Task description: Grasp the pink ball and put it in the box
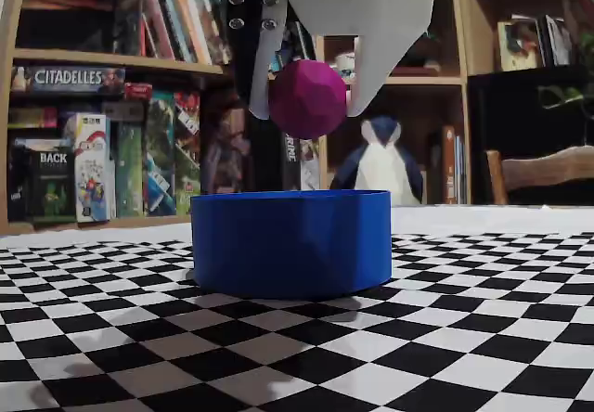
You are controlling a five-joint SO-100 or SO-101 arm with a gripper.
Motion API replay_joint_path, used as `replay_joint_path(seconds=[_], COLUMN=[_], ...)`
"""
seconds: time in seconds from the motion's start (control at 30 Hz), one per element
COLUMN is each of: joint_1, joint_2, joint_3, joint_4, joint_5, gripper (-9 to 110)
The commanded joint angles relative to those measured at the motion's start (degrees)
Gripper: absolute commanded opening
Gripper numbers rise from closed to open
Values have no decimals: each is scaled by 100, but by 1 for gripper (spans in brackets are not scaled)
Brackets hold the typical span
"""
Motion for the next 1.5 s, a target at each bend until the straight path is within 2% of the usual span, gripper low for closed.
replay_joint_path(seconds=[0.0,1.47], joint_1=[-18,62], joint_2=[88,-378], joint_3=[-167,-290], joint_4=[18,-193], joint_5=[-9,-18], gripper=[6,6])
